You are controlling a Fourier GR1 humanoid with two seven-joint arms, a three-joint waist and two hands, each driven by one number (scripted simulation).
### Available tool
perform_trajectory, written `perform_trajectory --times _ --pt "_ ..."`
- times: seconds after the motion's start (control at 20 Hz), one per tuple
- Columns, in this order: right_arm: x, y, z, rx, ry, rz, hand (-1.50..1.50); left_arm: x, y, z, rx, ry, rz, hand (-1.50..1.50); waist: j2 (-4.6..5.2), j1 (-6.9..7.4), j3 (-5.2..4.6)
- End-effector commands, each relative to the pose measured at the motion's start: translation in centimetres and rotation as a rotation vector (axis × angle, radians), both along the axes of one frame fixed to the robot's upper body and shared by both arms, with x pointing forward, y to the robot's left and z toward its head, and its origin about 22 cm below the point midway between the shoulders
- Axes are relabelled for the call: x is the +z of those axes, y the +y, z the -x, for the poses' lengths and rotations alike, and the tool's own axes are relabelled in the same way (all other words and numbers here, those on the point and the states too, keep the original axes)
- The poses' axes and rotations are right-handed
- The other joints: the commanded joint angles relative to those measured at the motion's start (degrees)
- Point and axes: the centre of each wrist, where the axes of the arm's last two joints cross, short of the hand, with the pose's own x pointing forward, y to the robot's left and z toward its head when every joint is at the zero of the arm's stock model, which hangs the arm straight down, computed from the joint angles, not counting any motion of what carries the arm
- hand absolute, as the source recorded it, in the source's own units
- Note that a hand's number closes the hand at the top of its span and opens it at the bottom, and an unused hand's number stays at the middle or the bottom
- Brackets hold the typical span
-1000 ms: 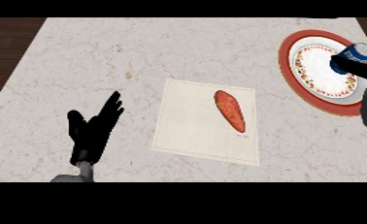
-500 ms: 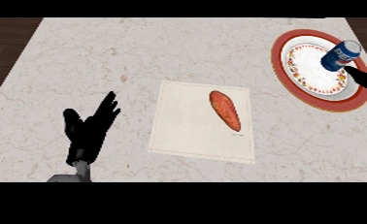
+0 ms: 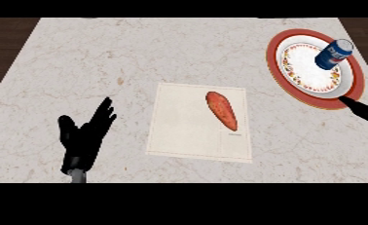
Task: Pick the can from the placemat and place it in the plate
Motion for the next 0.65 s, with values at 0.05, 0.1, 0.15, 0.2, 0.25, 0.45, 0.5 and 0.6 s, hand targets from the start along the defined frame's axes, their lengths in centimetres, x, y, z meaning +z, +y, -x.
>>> perform_trajectory --times 0.05,0.1,0.15,0.2,0.25,0.45,0.5,0.6 --pt "-1.6 1.8 3.8 0.036 0.061 0.042 -1.5 -0.2 -1.0 0.6 0.002 0.015 0.006 0.0 -0.03 -0.31 -0.11" --pt "-0.8 2.7 4.3 0.041 0.047 0.02 -1.5 0.5 0.6 -1.3 0.014 0.008 -0.004 0.0 -0.03 -0.6 -0.14" --pt "-0.2 2.7 4.6 0.054 0.075 0.051 -1.5 0.2 0.0 -0.7 0.015 0.007 -0.003 0.0 0.02 -0.34 -0.12" --pt "0.0 3.2 5.0 0.044 0.085 0.053 -1.5 0.0 1.8 -0.5 0.023 0.022 -0.012 0.0 0.06 -0.22 -0.12" --pt "-1.4 3.1 6.3 0.035 0.079 0.048 -1.5 0.3 -1.8 -1.1 -0.002 0.019 0.002 0.0 0.18 0.02 -0.06" --pt "0.4 3.2 6.9 0.024 0.116 0.073 -1.5 -0.2 0.5 0.3 -0.011 0.006 -0.011 0.0 0.23 0.36 -0.04" --pt "-1.0 3.5 9.8 0.036 0.115 0.059 -1.5 -1.6 -1.4 0.8 -0.005 0.014 -0.007 0.0 0.2 0.08 -0.05" --pt "-0.4 4.9 9.4 0.025 0.109 0.077 -1.5 -0.8 -1.1 0.7 0.016 0.009 0.011 0.0 0.22 0.28 -0.04"
